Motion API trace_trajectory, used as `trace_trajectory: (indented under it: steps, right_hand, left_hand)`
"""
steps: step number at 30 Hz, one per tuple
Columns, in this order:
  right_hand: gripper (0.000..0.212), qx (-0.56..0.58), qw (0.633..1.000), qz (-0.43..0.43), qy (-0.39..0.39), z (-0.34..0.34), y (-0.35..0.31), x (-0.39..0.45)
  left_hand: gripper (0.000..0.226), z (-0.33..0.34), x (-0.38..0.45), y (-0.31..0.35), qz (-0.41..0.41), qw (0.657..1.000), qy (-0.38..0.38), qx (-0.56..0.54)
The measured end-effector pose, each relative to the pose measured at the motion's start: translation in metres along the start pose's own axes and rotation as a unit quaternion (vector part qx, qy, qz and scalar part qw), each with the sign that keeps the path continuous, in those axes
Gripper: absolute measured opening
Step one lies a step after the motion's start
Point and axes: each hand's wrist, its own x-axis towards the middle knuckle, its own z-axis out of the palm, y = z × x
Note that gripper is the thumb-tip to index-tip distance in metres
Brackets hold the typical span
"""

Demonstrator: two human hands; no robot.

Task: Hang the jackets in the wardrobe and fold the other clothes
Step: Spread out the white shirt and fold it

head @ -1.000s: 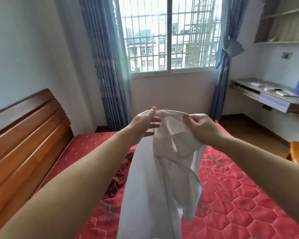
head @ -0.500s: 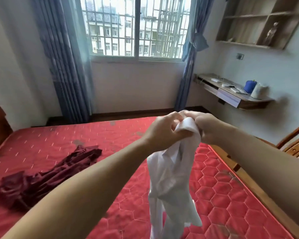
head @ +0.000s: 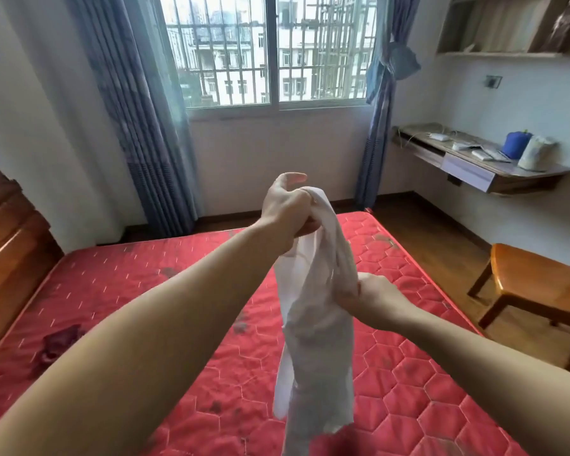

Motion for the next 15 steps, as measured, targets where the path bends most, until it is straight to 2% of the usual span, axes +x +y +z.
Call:
trace_trajectory:
  steps: [3, 5, 7, 9, 10, 12, 13, 15]
  right_hand:
    - [0.036, 0.044, 0.995, 0.088, -0.022, -0.003, 0.013, 0.012]
    - [0.033, -0.007, 0.996, 0.092, 0.01, -0.013, 0.026, 0.023]
    - [0.02, -0.079, 0.992, 0.083, 0.046, -0.03, 0.04, 0.033]
    - [0.013, -0.159, 0.982, 0.085, 0.059, -0.05, 0.056, 0.037]
    - [0.013, -0.198, 0.975, 0.093, 0.046, -0.059, 0.063, 0.037]
    - [0.013, -0.213, 0.969, 0.125, -0.003, -0.071, 0.074, 0.036]
    - [0.014, -0.194, 0.972, 0.133, -0.023, -0.075, 0.076, 0.036]
    - [0.02, -0.152, 0.98, 0.123, -0.027, -0.08, 0.075, 0.04]
  left_hand:
    - [0.05, 0.004, 0.004, 0.0, 0.033, 0.999, -0.01, 0.033]
    - [0.048, 0.001, 0.006, -0.003, 0.078, 0.989, -0.018, 0.124]
    - [0.042, -0.01, 0.012, -0.007, 0.118, 0.965, -0.014, 0.233]
    - [0.035, -0.025, 0.019, -0.01, 0.124, 0.935, -0.01, 0.331]
    - [0.032, -0.034, 0.022, -0.011, 0.13, 0.905, -0.001, 0.406]
    - [0.028, -0.05, 0.023, -0.014, 0.15, 0.789, 0.005, 0.595]
    - [0.026, -0.055, 0.023, -0.016, 0.149, 0.739, -0.003, 0.657]
    - [0.02, -0.058, 0.022, -0.02, 0.106, 0.686, -0.028, 0.719]
